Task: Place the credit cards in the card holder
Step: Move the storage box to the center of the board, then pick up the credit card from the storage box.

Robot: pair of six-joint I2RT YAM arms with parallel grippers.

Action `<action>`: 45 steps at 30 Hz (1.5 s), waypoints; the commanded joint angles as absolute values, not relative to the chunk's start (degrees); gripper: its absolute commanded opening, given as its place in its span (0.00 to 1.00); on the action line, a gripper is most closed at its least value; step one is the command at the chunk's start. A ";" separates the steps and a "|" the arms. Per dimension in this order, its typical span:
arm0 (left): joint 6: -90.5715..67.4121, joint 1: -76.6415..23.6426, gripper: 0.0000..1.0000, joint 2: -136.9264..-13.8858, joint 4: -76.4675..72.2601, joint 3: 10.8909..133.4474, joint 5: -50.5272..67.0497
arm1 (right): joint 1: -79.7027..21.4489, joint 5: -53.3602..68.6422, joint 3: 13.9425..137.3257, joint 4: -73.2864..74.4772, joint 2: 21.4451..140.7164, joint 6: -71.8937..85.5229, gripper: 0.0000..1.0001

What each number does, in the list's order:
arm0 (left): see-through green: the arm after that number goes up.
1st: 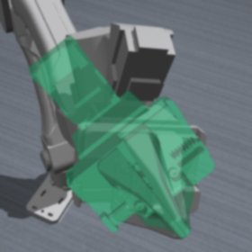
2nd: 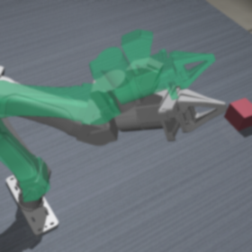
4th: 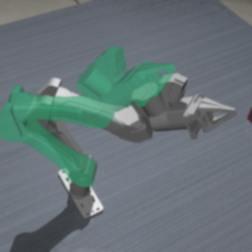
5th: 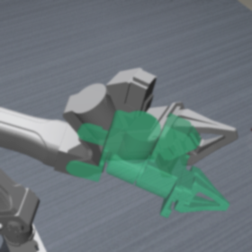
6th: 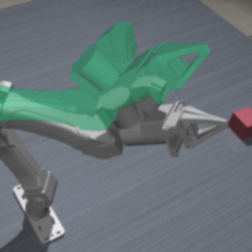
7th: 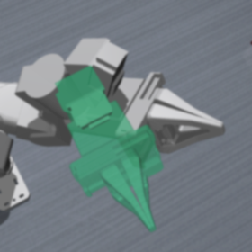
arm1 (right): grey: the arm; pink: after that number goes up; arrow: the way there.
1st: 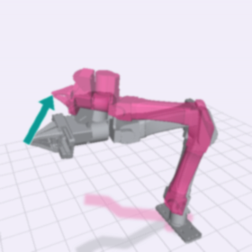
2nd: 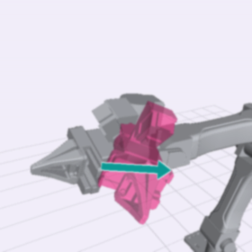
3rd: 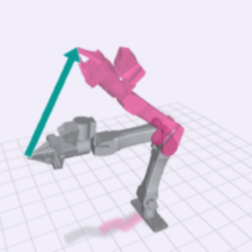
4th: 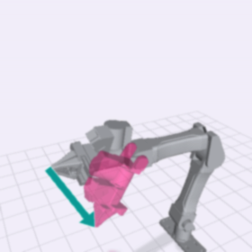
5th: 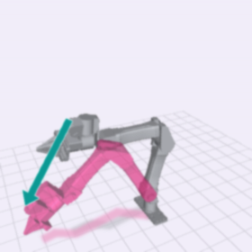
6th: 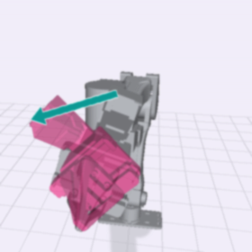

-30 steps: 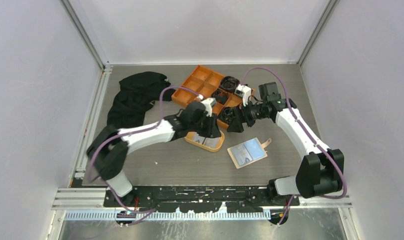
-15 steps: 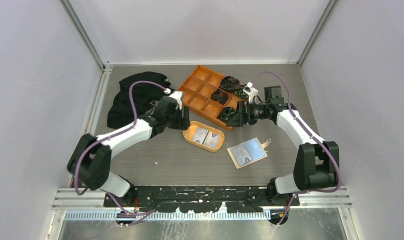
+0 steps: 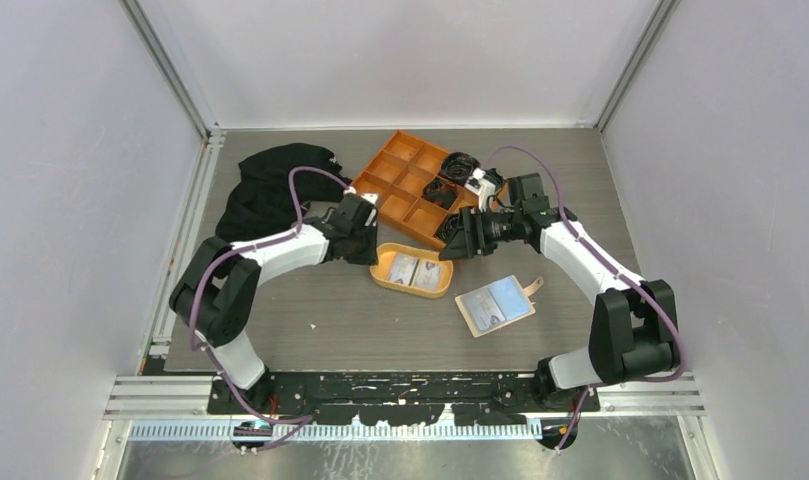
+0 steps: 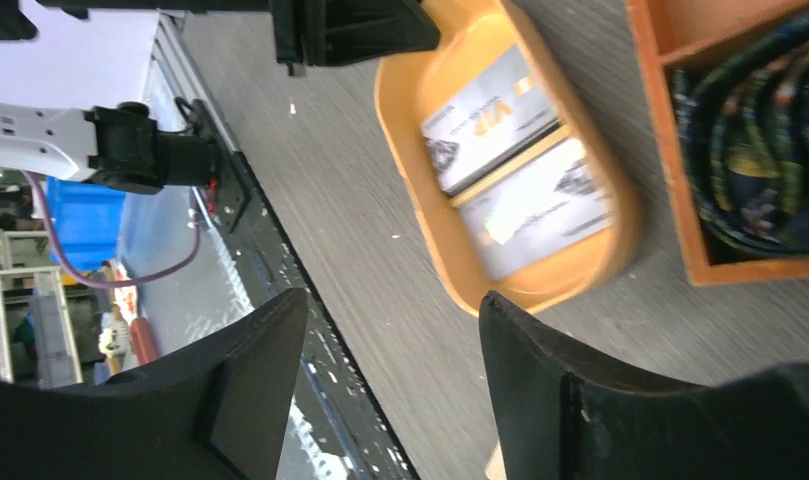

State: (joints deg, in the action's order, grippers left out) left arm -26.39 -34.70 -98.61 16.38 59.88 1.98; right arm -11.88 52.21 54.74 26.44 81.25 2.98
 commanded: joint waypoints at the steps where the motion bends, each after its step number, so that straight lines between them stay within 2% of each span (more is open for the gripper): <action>1: -36.65 -36.89 0.05 -93.81 14.26 55.79 -2.10 | -15.22 53.26 54.23 18.32 79.91 11.93 0.68; 4: -43.68 -39.31 0.01 -89.18 10.35 50.71 -6.04 | -18.70 50.90 52.14 11.59 79.31 18.64 0.67; 8: -52.57 -43.44 0.00 -84.58 6.93 45.04 -12.07 | -22.25 43.42 51.59 8.20 80.79 22.39 0.66; 14: -64.13 -51.02 0.00 -81.94 16.07 46.19 -25.62 | -27.98 32.74 53.07 10.02 84.79 23.26 0.66; 21: -75.69 -55.99 0.00 -83.45 21.90 48.06 -32.86 | -32.26 24.70 52.50 10.81 86.80 22.71 0.66; 27: -83.55 -58.70 0.00 -85.04 26.26 51.22 -37.31 | -35.32 22.74 51.78 9.33 89.16 24.16 0.66; 36: -86.57 -60.34 0.00 -86.38 22.32 51.94 -35.86 | -37.96 21.30 53.10 9.22 94.20 24.00 0.61; 45: -86.96 -60.74 0.00 -87.14 20.49 51.42 -35.42 | -37.92 32.73 52.90 4.96 93.48 27.94 0.56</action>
